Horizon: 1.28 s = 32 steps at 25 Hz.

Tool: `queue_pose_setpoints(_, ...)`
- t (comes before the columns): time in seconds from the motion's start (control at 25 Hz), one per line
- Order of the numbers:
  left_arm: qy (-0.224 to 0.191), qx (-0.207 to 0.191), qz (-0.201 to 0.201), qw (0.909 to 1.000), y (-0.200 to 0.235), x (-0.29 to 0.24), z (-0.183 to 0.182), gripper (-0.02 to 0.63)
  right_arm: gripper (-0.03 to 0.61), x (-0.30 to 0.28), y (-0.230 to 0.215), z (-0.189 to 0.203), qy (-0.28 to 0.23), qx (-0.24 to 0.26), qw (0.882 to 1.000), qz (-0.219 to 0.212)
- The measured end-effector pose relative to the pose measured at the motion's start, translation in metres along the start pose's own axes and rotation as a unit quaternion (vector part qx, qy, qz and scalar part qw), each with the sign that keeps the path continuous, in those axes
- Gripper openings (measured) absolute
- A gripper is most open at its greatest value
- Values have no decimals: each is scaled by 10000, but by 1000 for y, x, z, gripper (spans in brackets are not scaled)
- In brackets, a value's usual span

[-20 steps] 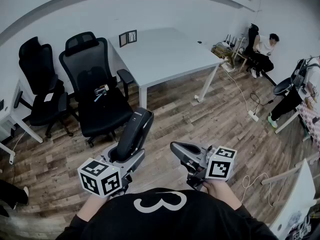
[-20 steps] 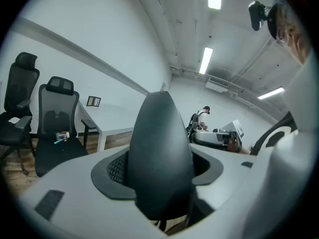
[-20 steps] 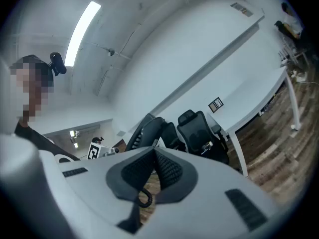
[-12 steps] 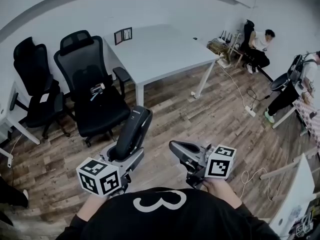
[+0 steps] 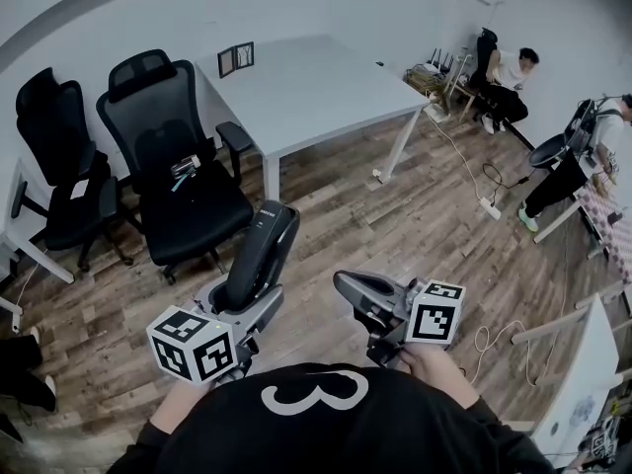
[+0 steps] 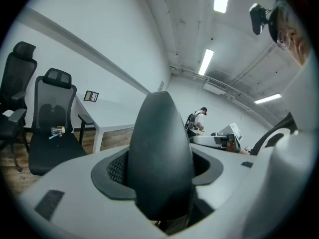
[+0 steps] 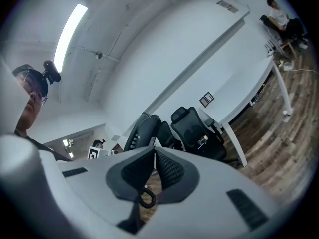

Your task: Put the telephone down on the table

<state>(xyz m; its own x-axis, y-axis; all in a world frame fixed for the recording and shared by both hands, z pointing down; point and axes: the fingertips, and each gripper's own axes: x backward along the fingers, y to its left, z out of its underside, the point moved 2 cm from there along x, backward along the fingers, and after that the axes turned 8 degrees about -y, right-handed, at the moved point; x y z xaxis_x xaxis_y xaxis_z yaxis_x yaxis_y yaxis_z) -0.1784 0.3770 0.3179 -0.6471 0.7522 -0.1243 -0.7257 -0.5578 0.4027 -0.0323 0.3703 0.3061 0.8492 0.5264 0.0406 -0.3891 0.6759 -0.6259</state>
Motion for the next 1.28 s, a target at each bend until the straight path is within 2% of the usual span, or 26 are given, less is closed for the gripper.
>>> queue_pose_setpoints(0.24,123,104,69,9998,1,-10,8,288,8,9,-6,-1,-269,-177,9995,-41)
queue_pose_setpoints(0.36,153,20,113,9998,-4,-17,4,288,8,15,-11,-4,-367,-118,9992,-56)
queue_pose_setpoints(0.56,174,12,136,9998,-9,-41,0,288,9,21,-33,-8,-441,-324,9984,-123)
queue_pose_setpoints(0.8,307,206,95,9993,-11,-88,7,288,9,32,-82,-28,-373,-410,9985,-41)
queue_pose_setpoints(1.0,403,430,-62,9982,-6,-138,14,288,8,32,-132,-50,-123,-563,9983,-46)
queue_pose_setpoints(1.28,415,654,-160,9969,1,-244,9,288,8,36,-215,-112,36,-663,9977,-109)
